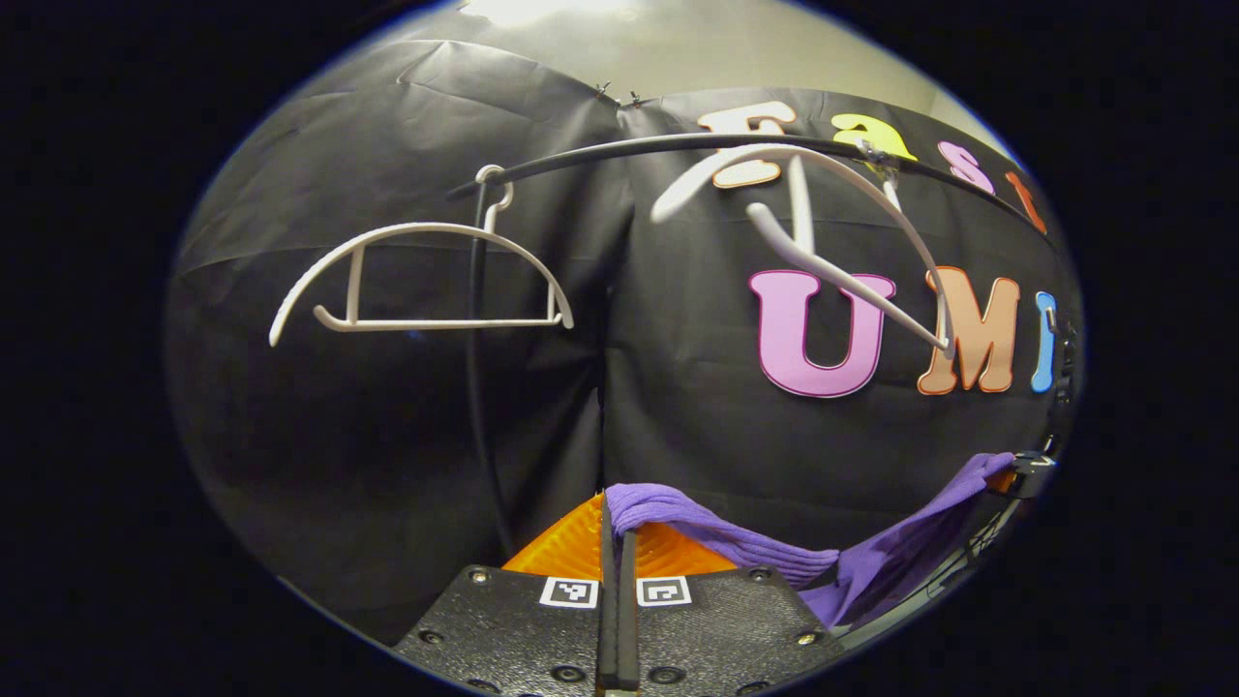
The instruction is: Grasp the clothes on the hanger with both hands and then place them into the laundry hamper below.
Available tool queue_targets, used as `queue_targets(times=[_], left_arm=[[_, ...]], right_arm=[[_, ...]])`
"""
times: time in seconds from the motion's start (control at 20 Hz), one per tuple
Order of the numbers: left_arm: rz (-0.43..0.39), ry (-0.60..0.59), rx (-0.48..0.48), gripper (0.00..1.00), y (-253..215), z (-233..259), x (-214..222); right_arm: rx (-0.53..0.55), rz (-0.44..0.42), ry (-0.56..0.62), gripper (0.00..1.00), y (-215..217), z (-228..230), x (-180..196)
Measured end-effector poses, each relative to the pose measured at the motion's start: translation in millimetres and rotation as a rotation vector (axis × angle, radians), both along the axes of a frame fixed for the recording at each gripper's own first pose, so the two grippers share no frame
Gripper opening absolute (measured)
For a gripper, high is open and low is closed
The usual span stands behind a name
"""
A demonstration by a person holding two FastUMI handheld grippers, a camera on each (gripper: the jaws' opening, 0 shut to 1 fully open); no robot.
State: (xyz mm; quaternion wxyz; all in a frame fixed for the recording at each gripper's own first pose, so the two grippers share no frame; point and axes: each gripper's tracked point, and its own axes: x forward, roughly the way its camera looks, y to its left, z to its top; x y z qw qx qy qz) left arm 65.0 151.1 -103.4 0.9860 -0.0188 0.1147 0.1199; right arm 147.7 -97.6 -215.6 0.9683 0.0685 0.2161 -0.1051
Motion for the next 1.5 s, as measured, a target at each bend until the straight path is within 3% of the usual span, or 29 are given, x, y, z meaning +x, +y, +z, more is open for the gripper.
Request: queue_targets(times=[0.3, 0.6, 1.0, 1.5], left_arm=[[-0.094, -0.009, -0.012, 0.00, -40.0, 0.9, 12.6], [-0.201, 0.003, -0.074, 0.00, -84.3, -9.1, 26.0], [-0.319, 0.100, -0.136, 0.01, -136.3, -61.8, 29.6], [-0.402, 0.292, -0.169, 0.01, -160.5, -140.1, 10.6]], right_arm=[[0.036, 0.112, -0.050, 0.15, 54.1, 27.9, 1.4], [0.058, 0.243, -0.035, 0.15, 107.3, 21.3, -8.0], [0.074, 0.342, 0.063, 0.15, 146.5, -23.4, -33.4], [0.063, 0.367, 0.228, 0.16, 151.0, -100.9, -70.2]])
